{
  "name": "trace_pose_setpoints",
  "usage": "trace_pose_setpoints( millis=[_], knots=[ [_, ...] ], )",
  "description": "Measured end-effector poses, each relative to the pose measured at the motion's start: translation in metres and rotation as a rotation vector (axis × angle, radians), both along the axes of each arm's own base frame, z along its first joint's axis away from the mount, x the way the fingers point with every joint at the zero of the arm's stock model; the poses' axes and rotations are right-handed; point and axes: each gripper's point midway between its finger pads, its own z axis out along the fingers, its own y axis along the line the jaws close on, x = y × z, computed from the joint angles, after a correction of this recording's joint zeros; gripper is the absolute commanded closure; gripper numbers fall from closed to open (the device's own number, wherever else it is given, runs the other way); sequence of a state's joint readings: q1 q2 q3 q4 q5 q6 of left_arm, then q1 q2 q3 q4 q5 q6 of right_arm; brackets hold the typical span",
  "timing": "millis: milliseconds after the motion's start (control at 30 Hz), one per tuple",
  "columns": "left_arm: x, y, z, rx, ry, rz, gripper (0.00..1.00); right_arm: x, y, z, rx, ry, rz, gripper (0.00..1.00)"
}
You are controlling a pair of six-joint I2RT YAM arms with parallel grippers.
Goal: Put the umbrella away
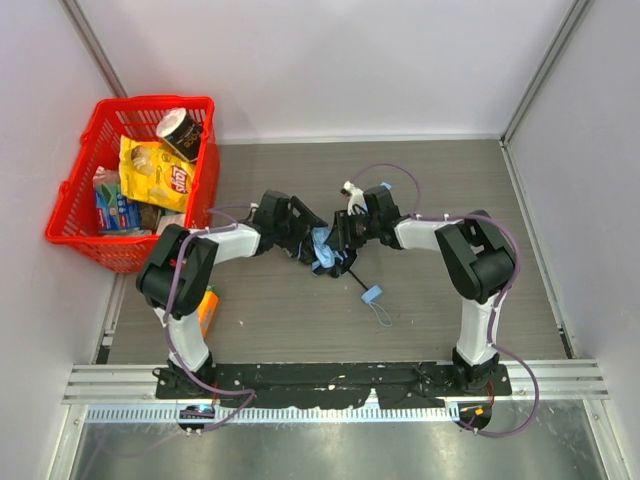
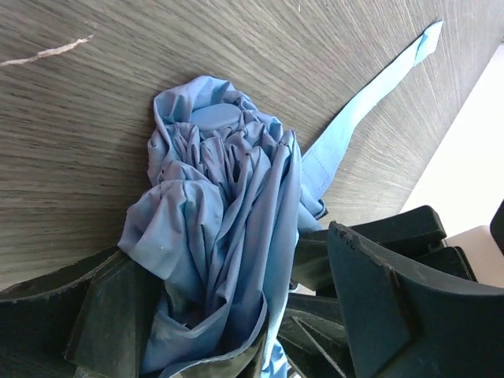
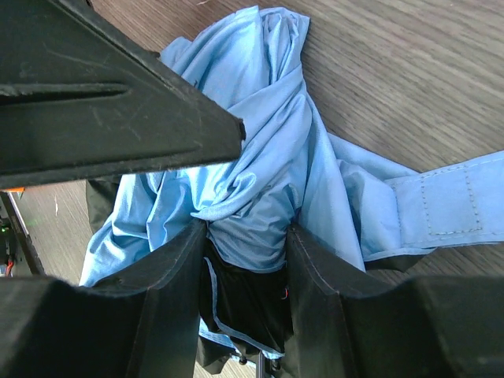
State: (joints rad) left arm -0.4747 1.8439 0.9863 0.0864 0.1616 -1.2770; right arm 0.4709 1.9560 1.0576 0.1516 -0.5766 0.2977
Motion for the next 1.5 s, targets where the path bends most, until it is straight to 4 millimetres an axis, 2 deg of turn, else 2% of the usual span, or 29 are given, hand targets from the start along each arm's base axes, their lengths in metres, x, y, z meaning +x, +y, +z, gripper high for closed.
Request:
trace_pose_setpoints(
  millis=[67,233,333,400,500,567,600,633,733,833,867,900,1000,1067,1133,1267,1367,1500],
  knots=[
    [0.002,-0.004,-0.002,-0.009,0.01,0.012,0.22,0.0,-0.001,0.0,0.001,0.004,-0.001,0.99],
    [0.004,-0.009,-0.014,-0.033,-0.015,0.056,0.23,0.002,-0.005,-0.001,-0.001,0.011,-0.006,0.99],
    [0.009,-0.014,-0.015,-0.082,-0.076,0.078,0.38,0.007,-0.012,-0.001,-0.003,0.01,-0.023,0.99],
    [0.011,-0.015,-0.016,-0.116,-0.128,0.1,0.42,0.01,-0.015,0.0,-0.004,0.008,-0.031,0.99],
    [0.01,-0.013,-0.019,-0.169,-0.184,0.13,0.59,0.011,-0.016,-0.001,-0.006,0.007,-0.034,0.99],
    [0.009,-0.012,-0.022,-0.197,-0.21,0.148,0.9,0.011,-0.016,-0.001,-0.009,0.003,-0.031,0.99],
    [0.009,-0.011,-0.023,-0.208,-0.222,0.155,0.96,0.011,-0.016,-0.001,-0.012,0.001,-0.03,0.99],
    [0.01,-0.012,-0.021,-0.223,-0.233,0.16,0.98,0.011,-0.016,-0.002,-0.017,-0.005,-0.028,0.99],
    [0.011,-0.013,-0.015,-0.245,-0.267,0.16,1.0,0.011,-0.016,-0.003,-0.037,-0.018,-0.028,0.98],
    [0.011,-0.013,-0.013,-0.235,-0.275,0.16,1.0,0.011,-0.016,-0.001,-0.063,-0.03,-0.041,0.79],
    [0.01,-0.012,-0.013,-0.228,-0.274,0.16,1.0,0.011,-0.016,-0.001,-0.077,-0.035,-0.048,0.75],
    [0.01,-0.012,-0.012,-0.219,-0.273,0.157,1.0,0.011,-0.015,0.001,-0.088,-0.042,-0.055,0.66],
    [0.006,-0.012,-0.01,-0.197,-0.263,0.143,1.0,0.007,-0.017,0.005,-0.126,-0.051,-0.076,0.53],
    [-0.003,-0.015,-0.01,-0.191,-0.235,0.119,1.0,0.0,-0.023,0.008,-0.164,-0.043,-0.092,0.48],
    [-0.013,-0.018,-0.009,-0.189,-0.208,0.093,1.0,-0.011,-0.031,0.012,-0.21,-0.03,-0.098,0.38],
    [-0.027,-0.022,-0.008,-0.194,-0.167,0.052,1.0,-0.025,-0.049,0.029,-0.278,-0.029,-0.106,0.32],
    [-0.031,-0.023,-0.009,-0.196,-0.152,0.04,1.0,-0.031,-0.058,0.054,-0.287,-0.072,-0.107,0.29],
    [-0.033,-0.022,-0.009,-0.197,-0.147,0.031,1.0,-0.03,-0.057,0.09,-0.251,-0.169,-0.092,0.28]
  ],
)
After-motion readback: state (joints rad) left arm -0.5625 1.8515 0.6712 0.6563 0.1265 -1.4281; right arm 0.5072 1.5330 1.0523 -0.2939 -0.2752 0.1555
